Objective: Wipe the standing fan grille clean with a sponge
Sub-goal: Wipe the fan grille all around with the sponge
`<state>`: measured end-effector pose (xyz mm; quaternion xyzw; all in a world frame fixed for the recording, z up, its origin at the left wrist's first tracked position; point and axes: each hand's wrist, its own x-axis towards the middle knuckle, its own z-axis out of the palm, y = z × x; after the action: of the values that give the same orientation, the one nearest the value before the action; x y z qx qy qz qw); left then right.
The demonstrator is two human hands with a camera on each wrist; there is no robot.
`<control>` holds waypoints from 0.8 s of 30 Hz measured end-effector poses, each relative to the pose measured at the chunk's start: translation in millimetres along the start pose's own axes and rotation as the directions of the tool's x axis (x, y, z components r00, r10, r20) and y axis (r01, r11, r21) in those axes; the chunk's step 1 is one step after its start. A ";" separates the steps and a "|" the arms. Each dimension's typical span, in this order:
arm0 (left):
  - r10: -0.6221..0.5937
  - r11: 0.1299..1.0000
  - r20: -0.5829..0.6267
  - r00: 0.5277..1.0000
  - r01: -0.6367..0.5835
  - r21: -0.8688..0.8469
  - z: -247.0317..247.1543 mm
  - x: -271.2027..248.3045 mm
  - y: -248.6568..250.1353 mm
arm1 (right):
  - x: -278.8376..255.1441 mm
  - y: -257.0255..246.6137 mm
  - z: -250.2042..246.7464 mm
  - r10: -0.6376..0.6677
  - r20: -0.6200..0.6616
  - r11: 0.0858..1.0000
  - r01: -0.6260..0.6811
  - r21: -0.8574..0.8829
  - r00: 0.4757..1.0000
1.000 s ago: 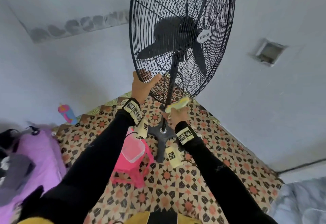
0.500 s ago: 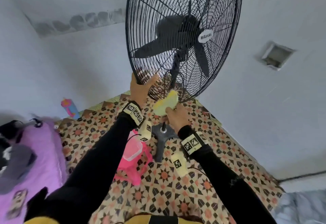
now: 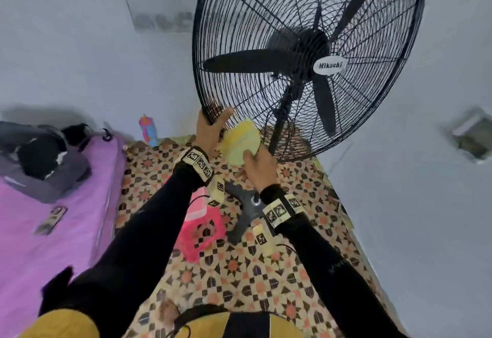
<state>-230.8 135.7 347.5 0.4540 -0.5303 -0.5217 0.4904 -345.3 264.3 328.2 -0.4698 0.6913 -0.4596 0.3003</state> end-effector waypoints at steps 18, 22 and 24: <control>-0.052 0.999 -0.044 0.998 0.052 -0.006 6.9 -7.5 -4.3 | -3.9 45.5 -55.6 0.341 -0.034 0.899 -0.336 -0.281 0.939; -0.084 0.996 -0.071 0.994 0.081 -0.035 13.4 -9.3 -6.1 | 0.3 4.9 -54.3 0.107 0.087 0.969 -0.084 -0.230 0.991; -0.149 0.988 -0.070 0.986 0.145 -0.060 15.5 -2.7 -15.6 | 6.1 -14.4 -57.0 -0.021 0.154 0.994 0.037 -0.099 0.988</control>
<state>-246.4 139.4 332.2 0.4975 -0.4621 -0.5535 0.4823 -390.5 276.9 364.2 -0.5284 0.6818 -0.3908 0.3214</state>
